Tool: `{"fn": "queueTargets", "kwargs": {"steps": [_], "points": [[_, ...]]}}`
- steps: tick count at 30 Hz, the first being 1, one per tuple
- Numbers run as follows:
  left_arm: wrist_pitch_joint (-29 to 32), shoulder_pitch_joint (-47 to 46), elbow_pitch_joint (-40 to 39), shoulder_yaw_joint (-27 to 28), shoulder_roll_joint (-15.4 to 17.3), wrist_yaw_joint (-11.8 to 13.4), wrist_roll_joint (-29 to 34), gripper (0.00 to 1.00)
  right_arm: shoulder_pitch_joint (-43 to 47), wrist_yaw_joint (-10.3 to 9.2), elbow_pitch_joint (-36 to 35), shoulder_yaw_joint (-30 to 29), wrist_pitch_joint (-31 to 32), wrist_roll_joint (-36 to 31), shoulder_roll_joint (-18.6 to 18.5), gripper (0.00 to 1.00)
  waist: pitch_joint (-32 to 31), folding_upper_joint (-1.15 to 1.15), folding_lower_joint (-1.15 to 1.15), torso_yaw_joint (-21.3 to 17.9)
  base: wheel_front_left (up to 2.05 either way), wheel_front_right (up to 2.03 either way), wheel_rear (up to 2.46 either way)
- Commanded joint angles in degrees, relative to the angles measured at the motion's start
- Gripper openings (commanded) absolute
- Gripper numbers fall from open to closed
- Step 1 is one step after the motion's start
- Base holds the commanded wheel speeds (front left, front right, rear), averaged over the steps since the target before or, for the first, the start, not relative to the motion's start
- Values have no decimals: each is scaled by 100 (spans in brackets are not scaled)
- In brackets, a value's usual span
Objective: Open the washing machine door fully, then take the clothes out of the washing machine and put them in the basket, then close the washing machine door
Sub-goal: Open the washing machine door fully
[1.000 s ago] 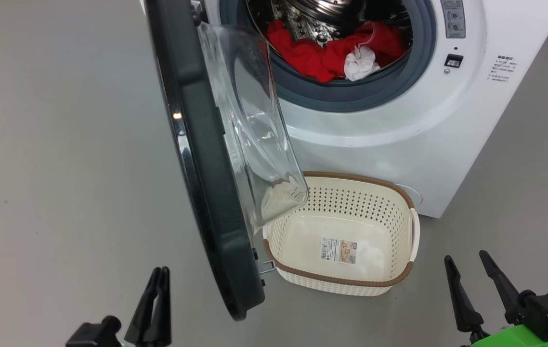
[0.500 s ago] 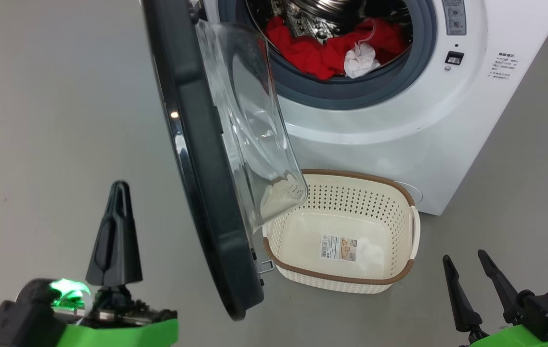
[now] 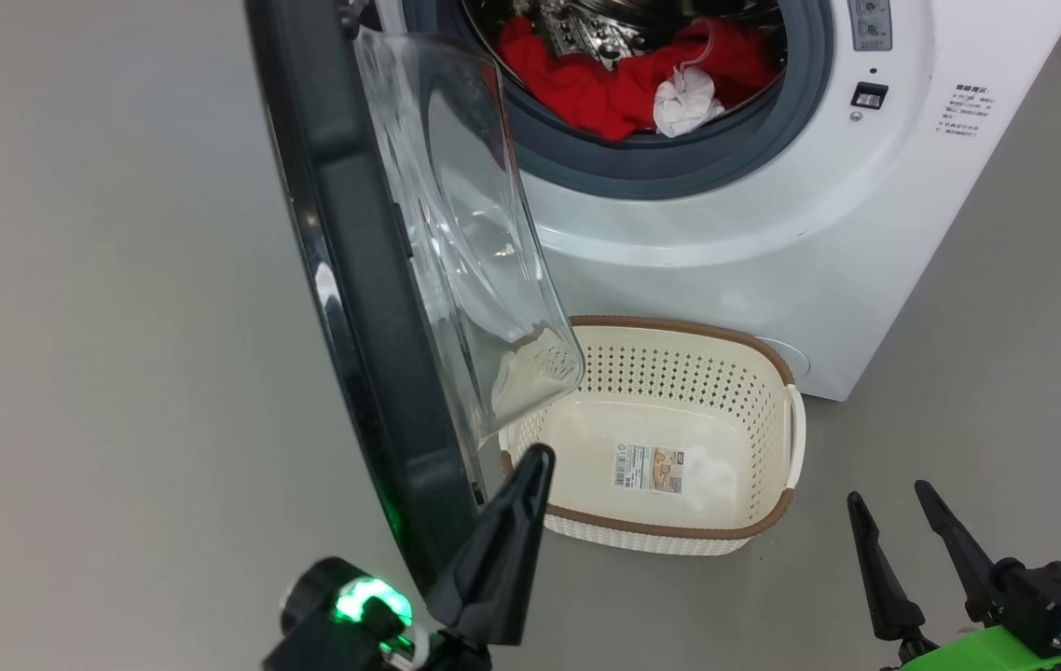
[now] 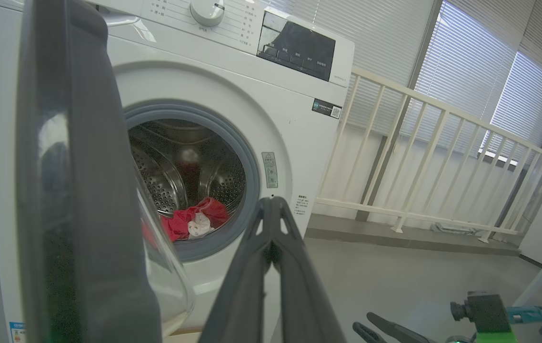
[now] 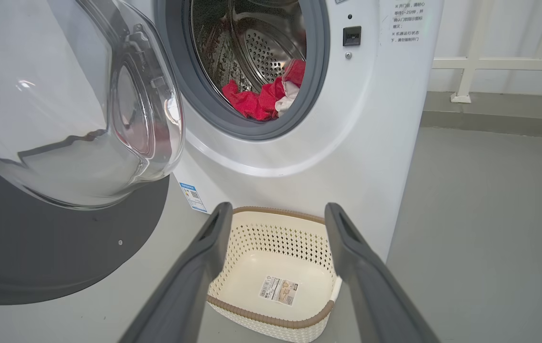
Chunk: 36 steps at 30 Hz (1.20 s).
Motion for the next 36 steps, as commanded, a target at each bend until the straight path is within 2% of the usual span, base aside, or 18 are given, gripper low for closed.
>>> {"fn": "queueTargets", "kwargs": {"steps": [1, 7, 14, 28, 36], "points": [[-28, 13, 60, 60, 22, -21, -99, 0, -159, 42, -142, 137, -52, -59, -101, 100, 15, 0, 0, -12, 0, 0, 0], [-28, 18, 818, -111, 22, 38, -489, 0, -180, 42, -150, 152, -52, -58, -112, 100, 46, 0, 0, -16, 0, 0, 0], [-28, -12, 1183, 70, 22, 217, -834, 0, -179, 42, -154, 153, -52, -56, -116, 100, 61, 0, 0, 4, 0, 0, 0], [-28, 206, 1337, 771, 22, 363, -886, 0, -122, 42, -190, 156, -52, -64, -117, 100, 52, 0, 0, 112, 0, 0, 0], [-28, 393, 1267, 1465, 22, 419, -811, 0, -97, 42, -213, 187, -52, -60, -101, 100, 64, 0, 0, 173, 0, 0, 0]]}}
